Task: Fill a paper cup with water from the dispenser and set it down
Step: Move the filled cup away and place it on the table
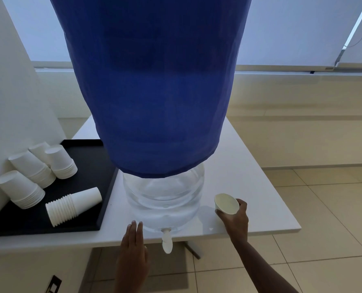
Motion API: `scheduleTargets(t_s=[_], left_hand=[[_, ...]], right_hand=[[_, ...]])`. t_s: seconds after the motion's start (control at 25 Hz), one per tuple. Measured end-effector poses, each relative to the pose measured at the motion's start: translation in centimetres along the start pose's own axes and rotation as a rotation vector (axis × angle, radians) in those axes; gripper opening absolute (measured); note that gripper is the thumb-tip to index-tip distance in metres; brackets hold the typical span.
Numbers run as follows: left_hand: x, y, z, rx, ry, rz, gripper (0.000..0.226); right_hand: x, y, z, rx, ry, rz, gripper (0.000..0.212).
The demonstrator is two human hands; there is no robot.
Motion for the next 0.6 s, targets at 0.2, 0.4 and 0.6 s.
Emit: scheduleTargets(t_s=[0.2, 0.4, 0.6], left_hand=[[-0.1, -0.2, 0.0, 0.032, 0.023, -0.023, 0.055], [-0.5, 0.2, -0.7, -0.024, 0.040, -0.050, 0.055], [-3.8, 2.1, -1.6, -0.132, 0.128, -0.163, 0.050]], right_hand=[[-0.2, -0.4, 0.3, 0.039, -0.009, 0.020, 0.073], [-0.6, -0.1, 0.0, 0.119, 0.015, 0.005, 0.082], [-1.5, 1.4, -2.5, 0.119, 0.073, -0.143, 0.079]])
Point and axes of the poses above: each hand's wrist, its own z-axis towards the middle knuckle, its own y-axis out of the back of the hand, x = y × z, the point moved 4 cm from there along z, towards the middle knuckle, and after that the axes turned 11 degrees about y, right-handed, at the moved point
